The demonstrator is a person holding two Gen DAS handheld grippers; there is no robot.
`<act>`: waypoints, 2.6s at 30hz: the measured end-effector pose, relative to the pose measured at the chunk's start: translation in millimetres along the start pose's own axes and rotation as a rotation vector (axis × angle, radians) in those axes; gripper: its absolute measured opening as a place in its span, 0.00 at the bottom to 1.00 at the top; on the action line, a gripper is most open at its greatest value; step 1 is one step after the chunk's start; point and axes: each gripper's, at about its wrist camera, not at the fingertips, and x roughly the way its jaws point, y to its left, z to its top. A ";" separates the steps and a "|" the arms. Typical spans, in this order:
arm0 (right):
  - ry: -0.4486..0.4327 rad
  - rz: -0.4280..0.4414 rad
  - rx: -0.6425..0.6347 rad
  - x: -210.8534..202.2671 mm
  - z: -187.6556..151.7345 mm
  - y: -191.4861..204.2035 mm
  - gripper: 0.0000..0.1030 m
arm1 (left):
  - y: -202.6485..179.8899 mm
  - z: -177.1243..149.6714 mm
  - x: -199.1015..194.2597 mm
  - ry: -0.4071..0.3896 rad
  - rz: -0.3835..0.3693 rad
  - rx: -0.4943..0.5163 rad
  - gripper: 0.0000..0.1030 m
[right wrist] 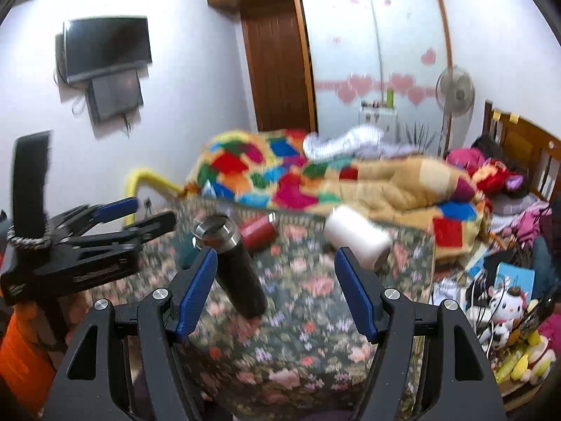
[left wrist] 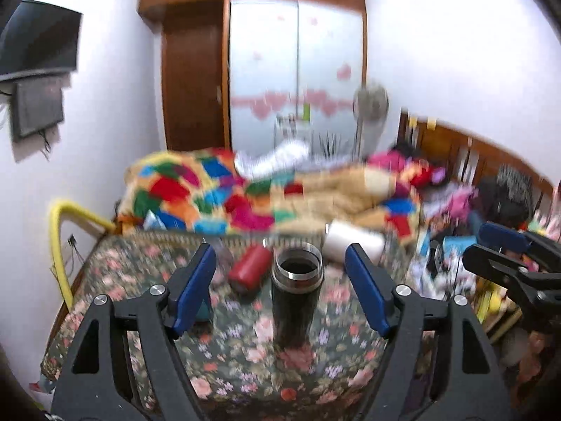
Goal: Flip cup upright
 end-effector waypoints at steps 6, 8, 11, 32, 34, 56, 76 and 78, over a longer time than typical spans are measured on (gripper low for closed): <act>-0.192 -0.020 -0.007 -51.0 15.3 27.4 0.69 | 5.6 6.5 -65.6 -0.172 0.022 -0.004 0.79; -0.239 -0.033 -0.014 -60.8 16.7 36.3 0.71 | 5.4 2.9 -81.6 -0.209 0.022 -0.011 0.82; -0.291 -0.061 -0.030 -71.6 15.1 47.6 0.75 | 7.0 -2.4 -97.8 -0.241 0.026 -0.027 0.88; -0.345 -0.164 -0.033 -95.4 -5.1 67.8 1.00 | -1.4 -22.4 -135.5 -0.301 0.057 -0.011 1.00; -0.344 -0.165 -0.035 -96.1 -6.6 68.6 1.00 | -1.9 -22.7 -136.9 -0.301 0.054 -0.011 1.00; -0.328 -0.151 -0.012 -99.1 -6.5 66.8 1.00 | -8.2 -24.7 -134.8 -0.298 0.055 0.006 1.00; -0.318 -0.148 -0.003 -95.8 -6.3 66.3 1.00 | -8.6 -24.7 -133.7 -0.297 0.054 0.008 1.00; -0.318 -0.147 -0.002 -95.8 -6.4 66.3 1.00 | -8.7 -24.7 -133.5 -0.299 0.055 0.007 1.00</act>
